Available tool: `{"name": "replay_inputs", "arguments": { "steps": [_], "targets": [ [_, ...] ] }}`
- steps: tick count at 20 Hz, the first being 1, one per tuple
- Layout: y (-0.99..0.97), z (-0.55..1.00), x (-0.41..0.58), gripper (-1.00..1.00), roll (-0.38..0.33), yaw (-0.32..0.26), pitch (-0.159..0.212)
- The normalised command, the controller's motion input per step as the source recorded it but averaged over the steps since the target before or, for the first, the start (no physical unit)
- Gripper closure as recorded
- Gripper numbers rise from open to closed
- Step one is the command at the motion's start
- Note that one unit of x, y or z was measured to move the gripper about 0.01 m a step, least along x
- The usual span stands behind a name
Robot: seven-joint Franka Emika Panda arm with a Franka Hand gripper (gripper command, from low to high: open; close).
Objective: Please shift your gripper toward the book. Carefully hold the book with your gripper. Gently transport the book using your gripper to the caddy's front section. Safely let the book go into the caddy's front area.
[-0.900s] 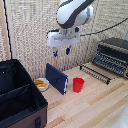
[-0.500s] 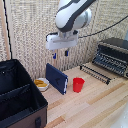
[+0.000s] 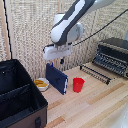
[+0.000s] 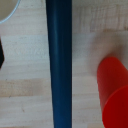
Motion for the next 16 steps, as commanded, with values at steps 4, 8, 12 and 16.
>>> {"name": "replay_inputs", "arguments": {
  "steps": [4,8,12,16],
  "targets": [
    [0.00,-0.29,0.213,-1.00,0.000,0.020,0.043],
    [0.00,-0.25,0.180,-1.00,0.000,0.000,0.031],
    [0.00,-0.16,0.131,1.00,-0.001,0.000,0.065],
    [0.00,-0.13,0.065,1.00,0.000,0.000,0.061]
  ]
}}
